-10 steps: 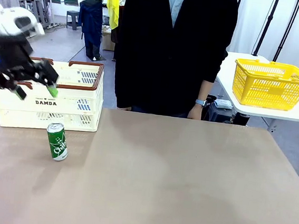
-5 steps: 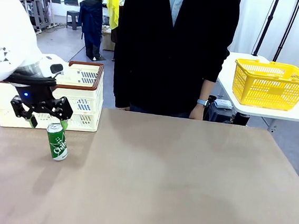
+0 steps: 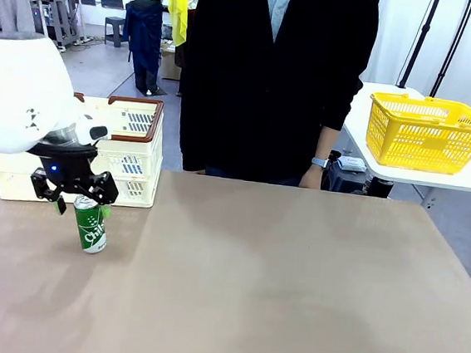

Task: Place the drinks into the Shopping basket.
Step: Pick up one drink and place it into the Shopping basket.

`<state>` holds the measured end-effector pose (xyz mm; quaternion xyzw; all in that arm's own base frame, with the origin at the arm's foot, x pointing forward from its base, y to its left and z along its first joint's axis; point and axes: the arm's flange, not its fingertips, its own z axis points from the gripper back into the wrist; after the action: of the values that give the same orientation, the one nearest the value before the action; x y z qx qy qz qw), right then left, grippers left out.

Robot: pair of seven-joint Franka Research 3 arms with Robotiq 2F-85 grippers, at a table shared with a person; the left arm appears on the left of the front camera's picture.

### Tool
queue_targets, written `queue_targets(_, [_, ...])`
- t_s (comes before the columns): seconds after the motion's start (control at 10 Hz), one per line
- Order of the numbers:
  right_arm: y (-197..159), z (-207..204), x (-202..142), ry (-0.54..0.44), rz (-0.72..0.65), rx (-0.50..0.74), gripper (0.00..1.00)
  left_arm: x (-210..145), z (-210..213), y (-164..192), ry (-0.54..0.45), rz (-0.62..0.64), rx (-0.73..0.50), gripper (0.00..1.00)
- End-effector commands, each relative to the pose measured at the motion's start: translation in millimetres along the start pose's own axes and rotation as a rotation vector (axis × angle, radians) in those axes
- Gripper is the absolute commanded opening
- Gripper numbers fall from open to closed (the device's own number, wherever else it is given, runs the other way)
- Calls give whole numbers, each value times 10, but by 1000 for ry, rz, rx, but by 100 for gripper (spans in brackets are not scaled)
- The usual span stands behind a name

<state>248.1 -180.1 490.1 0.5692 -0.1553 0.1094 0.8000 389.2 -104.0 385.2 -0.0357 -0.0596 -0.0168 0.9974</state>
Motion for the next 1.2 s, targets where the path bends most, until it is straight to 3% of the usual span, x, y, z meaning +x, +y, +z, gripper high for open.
queue_targets(0.0, [3,41,-24,16,18,-6,100,52,-87,17,-14,-2,18,100])
queue_targets(0.4, [3,41,-24,16,18,-6,100,92,-200,32,-56,-20,19,100])
queue_targets(0.7, [3,41,-24,16,18,-6,100,91,-223,22,-30,-25,27,100])
queue_targets(0.8, [3,41,-24,16,18,-6,100,96,-217,20,-28,-35,40,41])
queue_targets(0.9, [3,41,-24,16,18,-6,100,98,-219,11,-28,-40,35,0])
queue_targets(1.1, [3,41,-24,16,18,-6,100,99,-228,0,-34,-45,32,0])
